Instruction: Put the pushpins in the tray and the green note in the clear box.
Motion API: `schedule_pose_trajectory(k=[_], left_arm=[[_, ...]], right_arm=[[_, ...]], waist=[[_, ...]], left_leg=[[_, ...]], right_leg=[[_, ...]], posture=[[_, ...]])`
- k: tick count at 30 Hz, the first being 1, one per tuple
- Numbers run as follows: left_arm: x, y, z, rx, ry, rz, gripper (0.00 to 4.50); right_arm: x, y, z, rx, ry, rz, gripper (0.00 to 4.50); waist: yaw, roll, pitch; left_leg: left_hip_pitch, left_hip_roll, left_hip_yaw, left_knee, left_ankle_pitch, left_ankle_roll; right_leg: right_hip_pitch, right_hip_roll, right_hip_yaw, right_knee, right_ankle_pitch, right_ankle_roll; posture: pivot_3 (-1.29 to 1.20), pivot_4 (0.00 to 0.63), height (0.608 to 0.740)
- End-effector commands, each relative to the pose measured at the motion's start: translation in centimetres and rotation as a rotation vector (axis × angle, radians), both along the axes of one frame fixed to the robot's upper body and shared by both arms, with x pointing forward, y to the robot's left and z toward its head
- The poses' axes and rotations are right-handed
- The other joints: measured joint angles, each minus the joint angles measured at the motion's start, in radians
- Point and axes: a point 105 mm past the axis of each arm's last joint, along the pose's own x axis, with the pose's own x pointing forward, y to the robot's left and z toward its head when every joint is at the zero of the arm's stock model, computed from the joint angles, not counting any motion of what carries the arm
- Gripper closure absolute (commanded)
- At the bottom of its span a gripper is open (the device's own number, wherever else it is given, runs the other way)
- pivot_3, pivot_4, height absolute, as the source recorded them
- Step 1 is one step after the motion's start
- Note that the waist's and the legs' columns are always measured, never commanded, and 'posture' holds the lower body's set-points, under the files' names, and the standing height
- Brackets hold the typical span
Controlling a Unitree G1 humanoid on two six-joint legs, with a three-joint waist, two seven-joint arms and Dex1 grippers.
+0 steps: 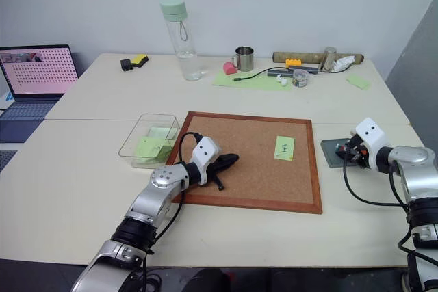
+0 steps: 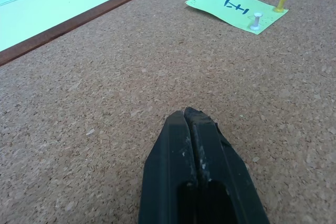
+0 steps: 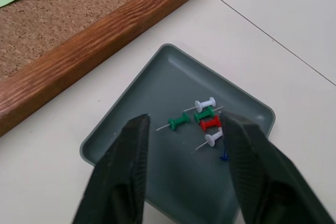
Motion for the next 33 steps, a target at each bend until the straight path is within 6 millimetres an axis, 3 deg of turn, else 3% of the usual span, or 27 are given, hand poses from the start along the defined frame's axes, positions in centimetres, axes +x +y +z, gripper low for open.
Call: schedule_pose_trajectory(k=[1,4,9,19,22,33], left_arm=[[-0.4,0.5,-1.6,0.035,0.051,0.016,4.5],[-0.4,0.5,-1.7,0.037,0.052,0.016,4.5],[-0.4,0.5,-1.7,0.036,0.058,0.017,4.5],[-0.5,0.6,-1.8,0.031,0.064,0.03,4.5],[-0.4,0.7,-1.6,0.006,0.073,0.049,4.5],[-0.2,1.0,-1.5,-0.001,0.08,0.063,4.5]], right_arm=[[-1.0,3.0,2.4,0.035,-0.065,0.179,1.36],[-2.1,6.5,2.2,0.079,-0.067,0.31,1.36],[-0.8,9.8,1.0,0.122,-0.097,0.321,1.36],[0.2,11.2,-0.8,0.208,-0.099,0.299,1.36],[0.2,11.1,-1.1,0.215,-0.096,0.293,1.73],[-0.4,10.9,-2.4,0.236,-0.054,0.291,4.04]], waist=[[0.0,0.0,0.0],[0.0,0.0,0.0],[0.0,-0.001,0.0],[-0.001,0.0,0.0],[-0.001,-0.001,0.0],[-0.002,-0.001,0.0]], left_leg=[[0.0,0.0,0.0,0.0,0.0,0.0],[0.0,0.0,-0.001,0.0,0.0,0.0],[0.0,0.0,-0.001,0.0,0.0,0.0],[0.0,0.0,-0.001,0.0,0.0,0.0],[0.0,0.0,-0.001,0.0,0.0,0.0],[0.0,0.0,-0.001,0.0,0.0,0.0]], right_leg=[[0.0,0.0,0.0,0.0,0.0,0.0],[0.0,0.0,0.0,0.0,0.0,0.0],[0.0,0.0,0.0,0.0,0.0,0.0],[0.0,0.0,-0.001,-0.001,0.0,0.0],[0.0,0.0,0.0,-0.001,0.0,0.0],[0.0,0.0,-0.001,-0.001,0.0,0.0]], posture=[[0.0,0.15,0.74],[0.0,0.15,0.74],[0.0,0.15,0.74],[0.0,0.15,0.74],[0.0,0.15,0.74],[0.0,0.15,0.74]])
